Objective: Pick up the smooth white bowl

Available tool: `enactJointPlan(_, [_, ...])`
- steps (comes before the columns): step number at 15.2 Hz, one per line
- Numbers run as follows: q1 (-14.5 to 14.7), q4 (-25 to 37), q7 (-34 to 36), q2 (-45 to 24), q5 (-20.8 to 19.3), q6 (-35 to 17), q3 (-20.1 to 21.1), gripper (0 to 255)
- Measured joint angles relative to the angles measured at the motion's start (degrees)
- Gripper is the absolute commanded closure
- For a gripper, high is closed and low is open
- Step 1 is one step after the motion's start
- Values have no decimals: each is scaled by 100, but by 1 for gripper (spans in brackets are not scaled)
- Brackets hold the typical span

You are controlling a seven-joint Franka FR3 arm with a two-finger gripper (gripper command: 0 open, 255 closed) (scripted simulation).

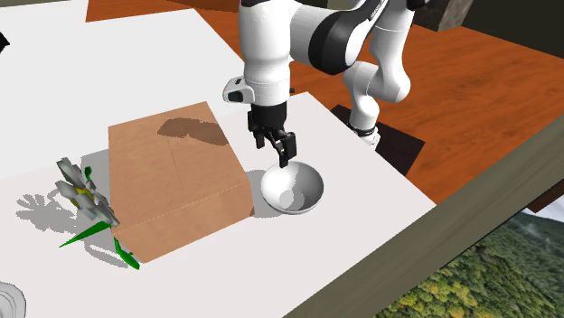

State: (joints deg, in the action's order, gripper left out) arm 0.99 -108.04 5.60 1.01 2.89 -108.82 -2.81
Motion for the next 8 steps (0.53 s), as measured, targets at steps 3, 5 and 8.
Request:
enactJointPlan(3, [-2, -145, -16, -69, 9, -215, -2, 0])
enactJointPlan(5, [-6, -251, -32, -87, 13, -339, -6, 0])
enactJointPlan(8, [-4, -306, -31, -97, 14, -405, -4, 255])
